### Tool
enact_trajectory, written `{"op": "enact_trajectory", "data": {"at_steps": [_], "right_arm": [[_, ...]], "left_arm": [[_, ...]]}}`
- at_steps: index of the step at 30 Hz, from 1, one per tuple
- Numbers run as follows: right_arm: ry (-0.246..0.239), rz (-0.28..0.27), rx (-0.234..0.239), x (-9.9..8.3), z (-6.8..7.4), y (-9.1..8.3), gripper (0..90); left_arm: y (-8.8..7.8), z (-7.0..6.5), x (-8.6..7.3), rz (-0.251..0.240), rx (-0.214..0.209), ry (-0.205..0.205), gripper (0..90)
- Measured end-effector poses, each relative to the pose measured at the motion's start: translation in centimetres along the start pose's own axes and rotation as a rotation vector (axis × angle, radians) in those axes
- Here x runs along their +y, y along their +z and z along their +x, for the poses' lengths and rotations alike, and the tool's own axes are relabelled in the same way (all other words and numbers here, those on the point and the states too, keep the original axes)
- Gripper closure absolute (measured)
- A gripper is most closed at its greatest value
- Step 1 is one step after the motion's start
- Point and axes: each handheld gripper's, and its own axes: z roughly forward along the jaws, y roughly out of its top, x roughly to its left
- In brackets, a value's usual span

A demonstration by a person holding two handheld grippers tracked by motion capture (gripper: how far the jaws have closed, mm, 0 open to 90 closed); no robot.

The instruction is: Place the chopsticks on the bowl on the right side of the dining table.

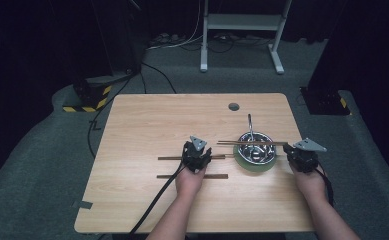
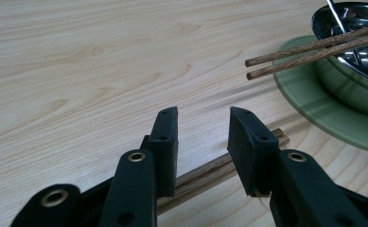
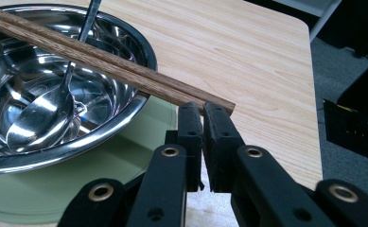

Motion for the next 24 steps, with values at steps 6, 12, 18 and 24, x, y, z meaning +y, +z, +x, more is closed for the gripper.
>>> {"op": "enact_trajectory", "data": {"at_steps": [6,12,18,24], "right_arm": [[-0.004,0.01,-0.005,0.1,-0.2,0.4,85.3],[-0.008,-0.01,-0.023,-0.2,-0.4,-0.4,84.1],[0.02,-0.006,-0.047,-0.6,-1.6,-0.3,84.4],[0.028,-0.008,-0.055,-0.1,-1.7,0.1,84.1]], "left_arm": [[0.8,-0.5,0.4,-0.001,0.0,-0.009,64.0],[1.0,-0.7,0.5,-0.001,0.012,-0.029,67.5],[1.7,-1.0,1.0,0.013,0.019,-0.044,68.3],[2.0,-1.4,1.5,0.009,0.019,-0.043,68.3]]}}
